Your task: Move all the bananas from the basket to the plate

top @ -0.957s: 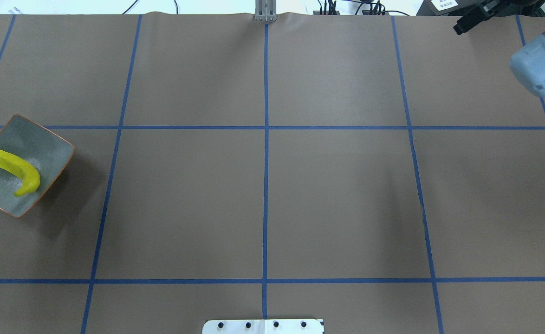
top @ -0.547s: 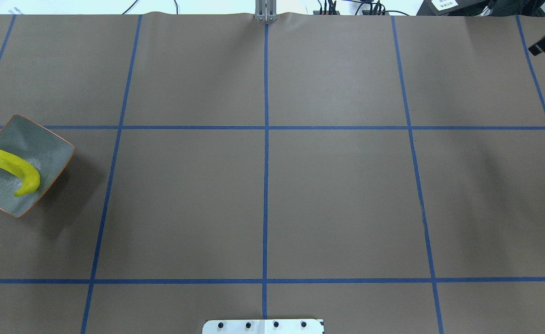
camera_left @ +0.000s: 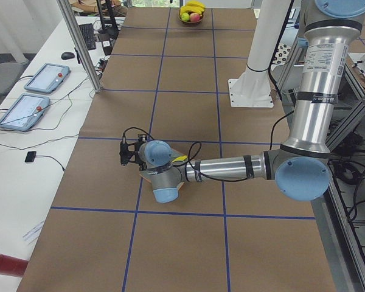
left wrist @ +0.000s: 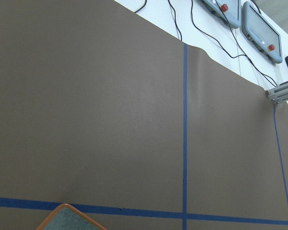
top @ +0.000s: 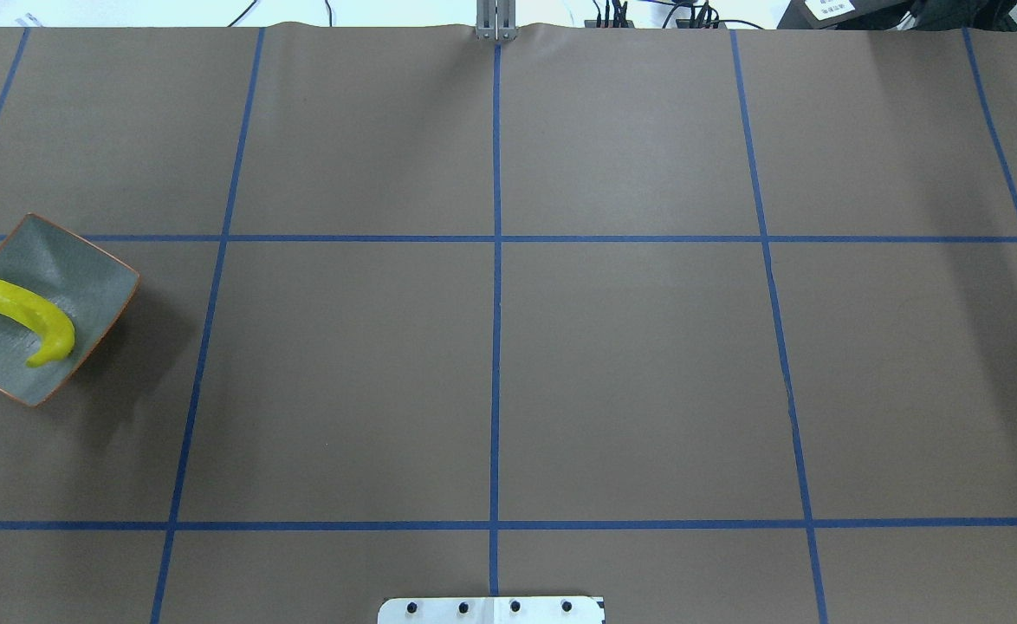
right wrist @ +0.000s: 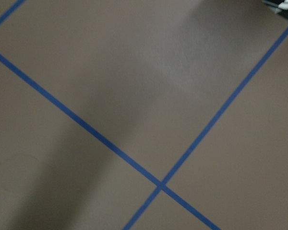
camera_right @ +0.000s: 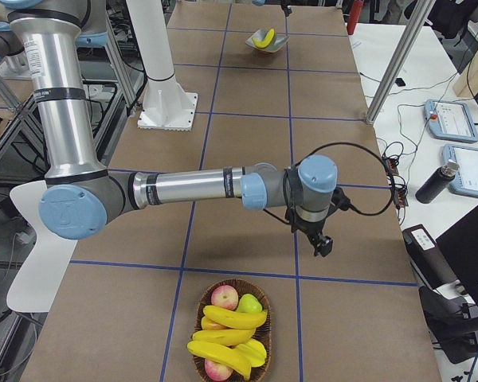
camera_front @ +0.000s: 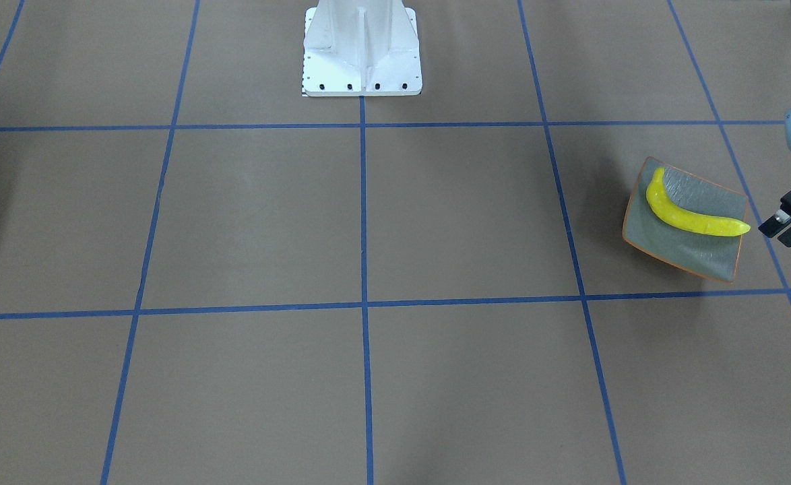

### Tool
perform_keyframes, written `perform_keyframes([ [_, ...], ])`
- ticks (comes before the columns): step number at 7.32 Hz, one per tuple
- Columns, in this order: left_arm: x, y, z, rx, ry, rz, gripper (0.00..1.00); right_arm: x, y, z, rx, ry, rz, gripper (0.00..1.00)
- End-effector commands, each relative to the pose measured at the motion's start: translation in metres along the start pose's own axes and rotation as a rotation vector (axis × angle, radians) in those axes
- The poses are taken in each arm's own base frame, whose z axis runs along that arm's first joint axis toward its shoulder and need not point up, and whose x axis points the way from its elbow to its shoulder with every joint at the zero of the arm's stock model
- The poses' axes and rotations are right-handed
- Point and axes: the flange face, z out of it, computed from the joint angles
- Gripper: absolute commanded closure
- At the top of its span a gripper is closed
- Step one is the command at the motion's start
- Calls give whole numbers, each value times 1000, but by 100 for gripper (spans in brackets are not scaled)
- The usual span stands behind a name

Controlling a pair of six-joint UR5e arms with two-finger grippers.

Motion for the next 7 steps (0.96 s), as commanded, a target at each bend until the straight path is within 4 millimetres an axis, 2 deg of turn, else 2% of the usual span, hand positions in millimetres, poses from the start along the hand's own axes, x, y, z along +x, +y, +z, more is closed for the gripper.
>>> perform_keyframes([
  [1, 4, 0, -1, 3, 7, 11, 0, 15, 81, 50, -54, -6, -33, 0],
  [4, 14, 0, -3, 6, 19, 25, 0, -1, 152, 82, -123, 5, 64, 1],
  [5, 15, 1, -5, 9, 22, 29, 0, -2, 161, 86, -136, 23, 138, 1],
  [7, 17, 5, -9, 11, 26, 34, 0, 1, 173, 90, -185, 63, 155, 1],
])
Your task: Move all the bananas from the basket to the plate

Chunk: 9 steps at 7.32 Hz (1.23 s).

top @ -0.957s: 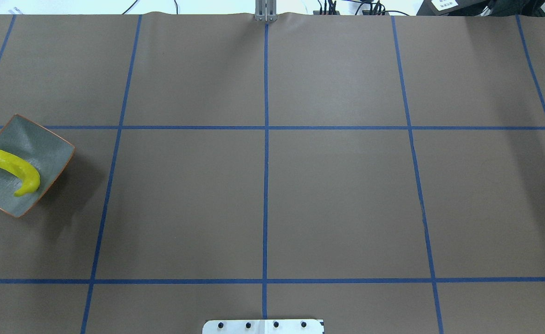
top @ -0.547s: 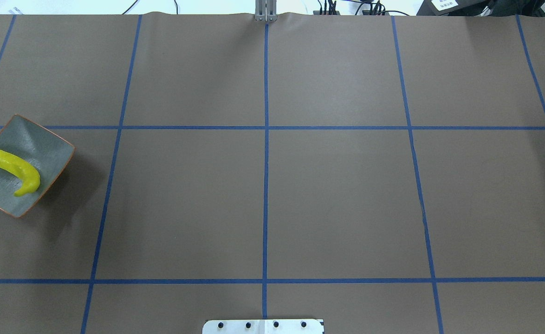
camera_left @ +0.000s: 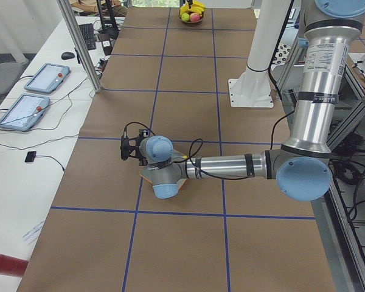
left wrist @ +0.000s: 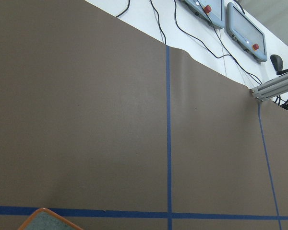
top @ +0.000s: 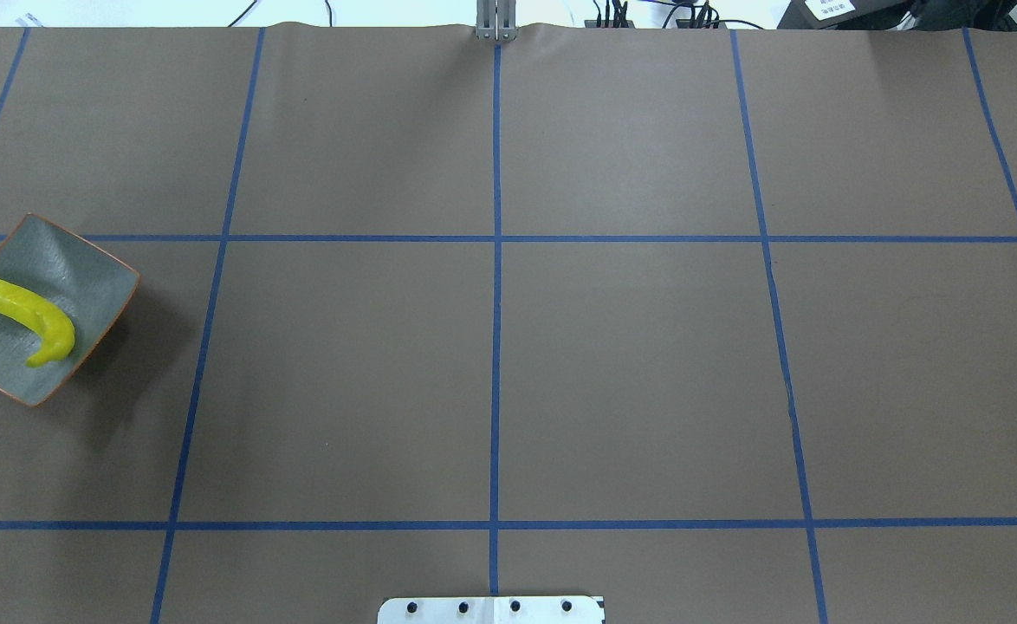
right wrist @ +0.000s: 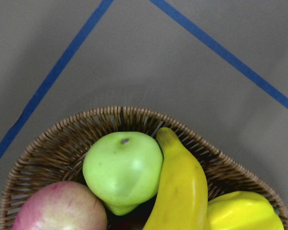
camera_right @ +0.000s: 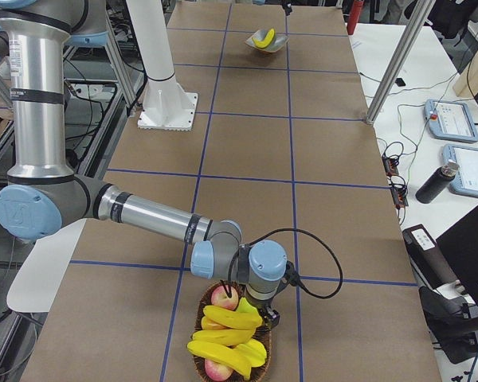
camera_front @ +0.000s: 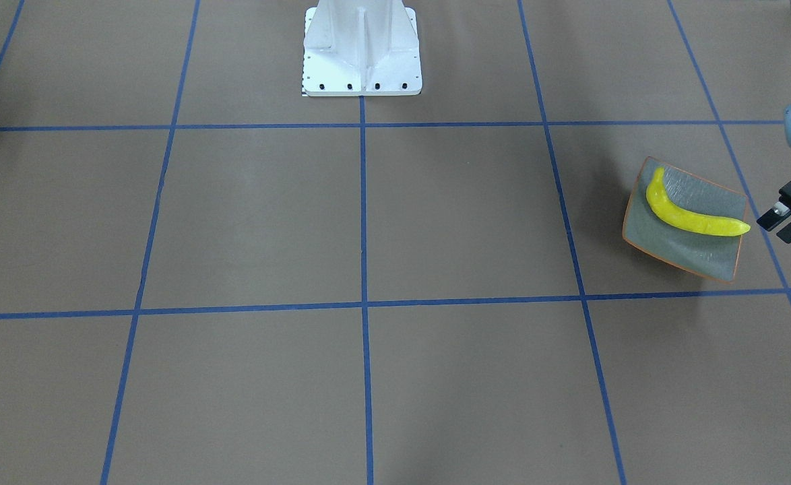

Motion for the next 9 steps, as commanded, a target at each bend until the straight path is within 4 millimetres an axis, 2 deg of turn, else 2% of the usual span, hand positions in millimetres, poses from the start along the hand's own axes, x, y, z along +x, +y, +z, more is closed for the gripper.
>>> perform_keyframes([
  [1, 2, 2, -2, 7, 3, 5, 0, 3, 9, 5, -36, 35, 22, 1],
  [6, 1, 2, -3, 7, 2, 18, 0, -8, -7, 15, -34, 33, 129, 5],
  [7, 1, 2, -3, 7, 2, 19, 0, -10, -10, 25, -14, 52, 123, 5],
  [8, 1, 2, -3, 8, 2, 24, 0, -7, -6, 38, -5, 68, 98, 20],
  [9, 2, 1, -2, 8, 3, 27, 0, -8, -5, 41, 0, 75, 82, 40],
])
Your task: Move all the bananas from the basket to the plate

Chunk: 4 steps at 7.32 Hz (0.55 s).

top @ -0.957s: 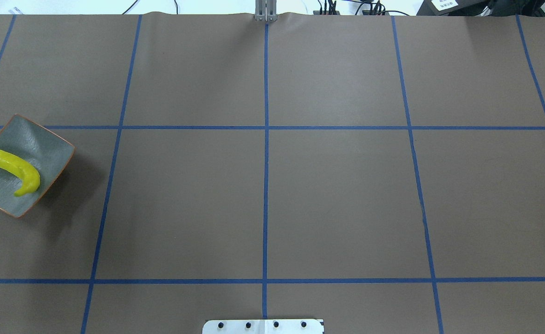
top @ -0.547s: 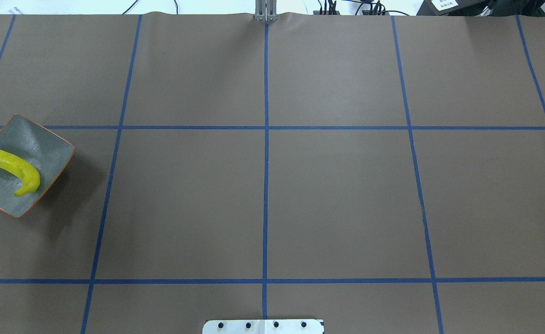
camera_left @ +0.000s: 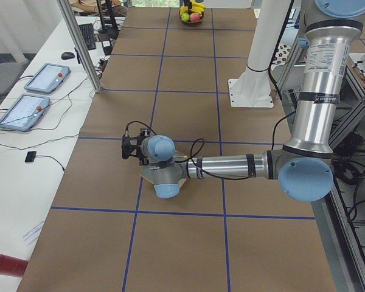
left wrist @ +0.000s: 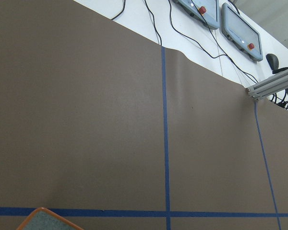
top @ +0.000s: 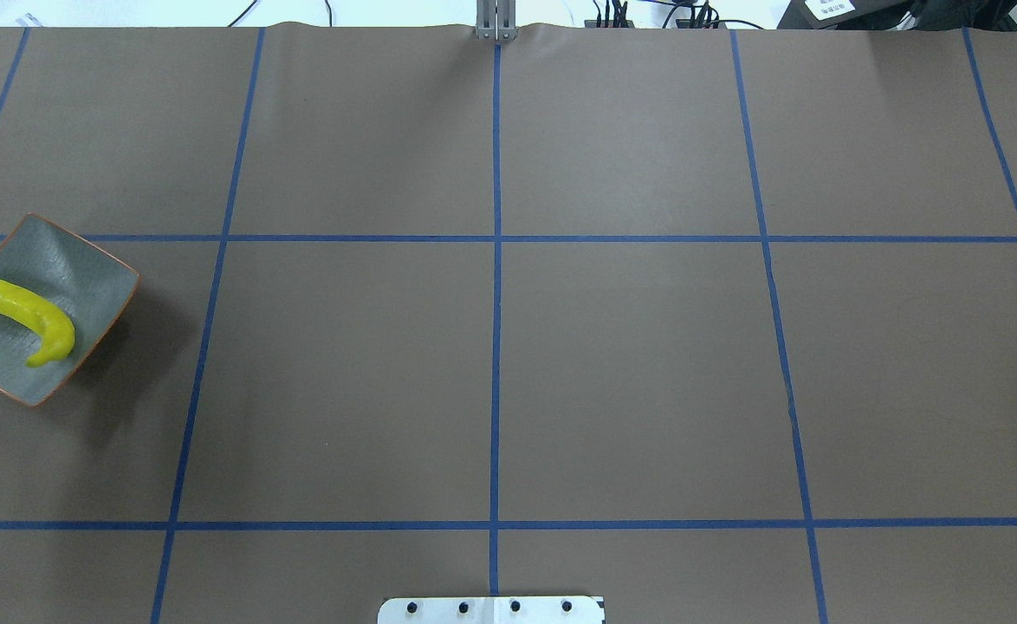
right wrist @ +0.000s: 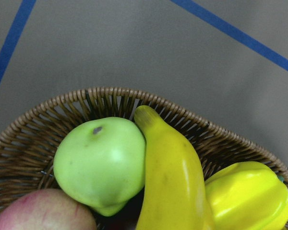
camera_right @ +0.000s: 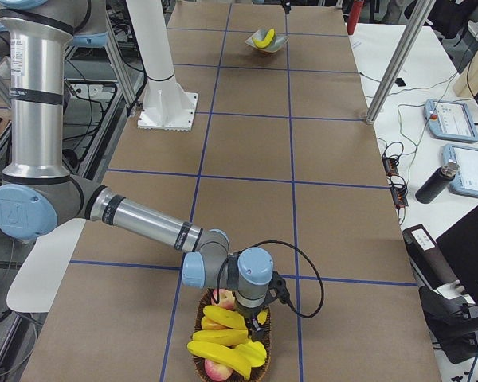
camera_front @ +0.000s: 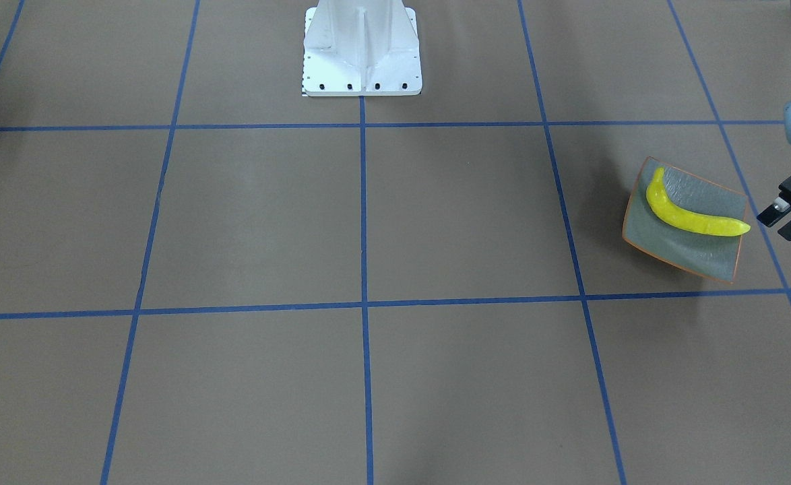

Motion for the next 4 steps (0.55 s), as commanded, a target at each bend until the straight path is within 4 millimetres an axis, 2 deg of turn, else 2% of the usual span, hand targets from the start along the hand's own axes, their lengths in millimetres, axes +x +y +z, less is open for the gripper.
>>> perform_keyframes([
  [1, 1, 0, 0, 1, 1, 4, 0, -1, 1, 6, 14, 15, -30, 60],
  [2, 0, 0, 0, 0, 0, 3, 0, -2, -4, 1, 23, 20, -38, 95],
  [3, 0, 0, 0, 0, 0, 3, 0, -5, -10, -7, 39, 29, -51, 100],
  [4, 0, 0, 0, 0, 0, 3, 0, -7, -14, -13, 51, 34, -57, 100],
])
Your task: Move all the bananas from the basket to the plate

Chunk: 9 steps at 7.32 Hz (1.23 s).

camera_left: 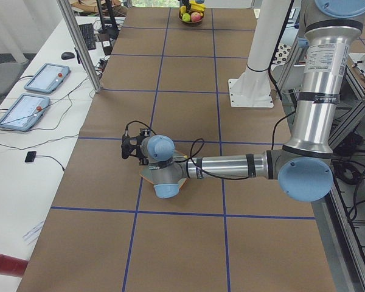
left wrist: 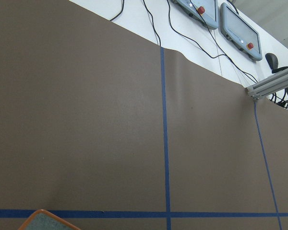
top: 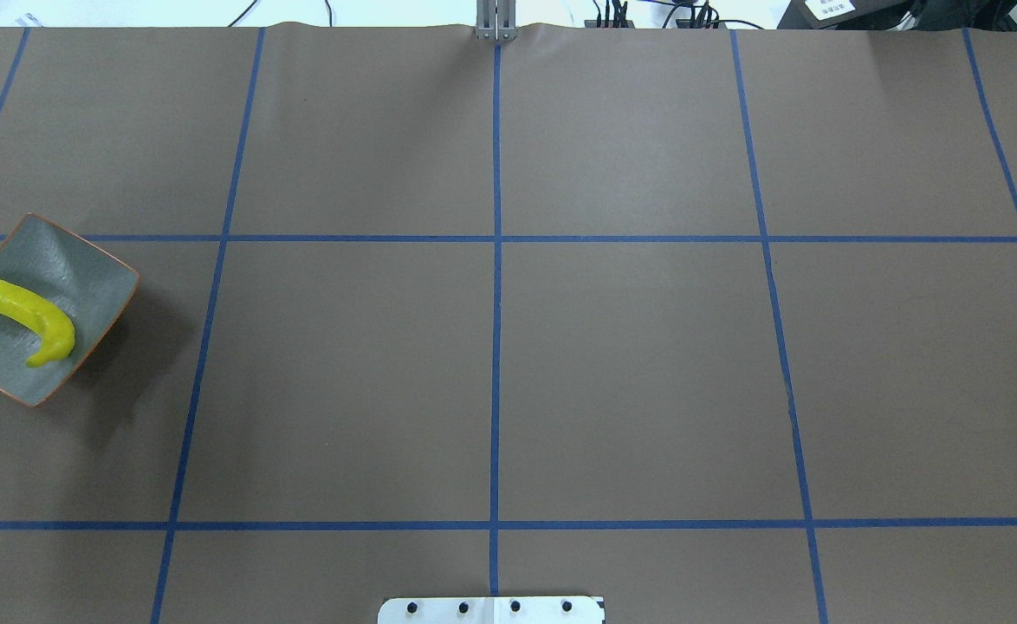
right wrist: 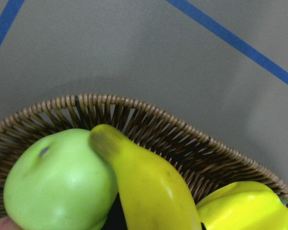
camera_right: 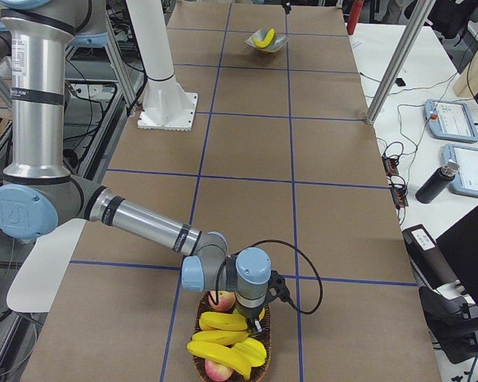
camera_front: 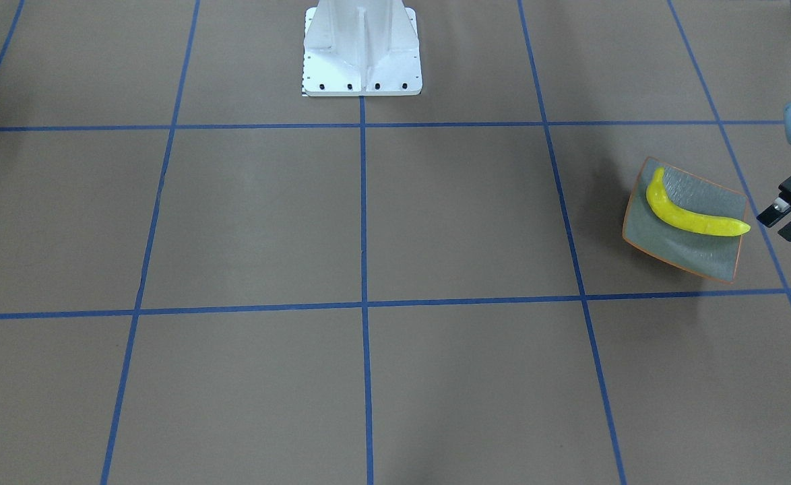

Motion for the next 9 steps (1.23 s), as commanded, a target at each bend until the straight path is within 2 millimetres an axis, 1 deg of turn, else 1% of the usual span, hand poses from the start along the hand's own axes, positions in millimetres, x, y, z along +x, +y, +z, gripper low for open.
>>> perform_keyframes([
  [1, -2, 1, 0, -1, -3, -4, 0, -3, -9, -14, 23, 21, -24, 100],
  [2, -5, 1, 1, -2, -7, -8, 0, -5, -14, -22, 38, 30, -35, 100],
  [3, -6, 1, 1, -3, -7, -10, 0, -3, -19, -37, 65, 43, -33, 100],
  [4, -9, 4, 0, -6, -10, -14, 0, -3, -31, -50, 89, 55, -42, 100],
  [5, -10, 5, -1, -6, -11, -15, 0, -5, -53, -67, 122, 69, -46, 100],
  [6, -10, 5, 0, -6, -12, -17, 0, -3, -82, -85, 156, 83, -59, 100],
  [7, -10, 5, 0, -6, -12, -18, 0, -8, -116, -103, 195, 84, -33, 100],
  [8, -10, 4, 0, -6, -11, -18, 0, -31, -161, -111, 226, 58, -7, 100],
  [9, -9, 4, 0, -6, -11, -20, 0, -74, -223, -115, 251, 21, 44, 100],
])
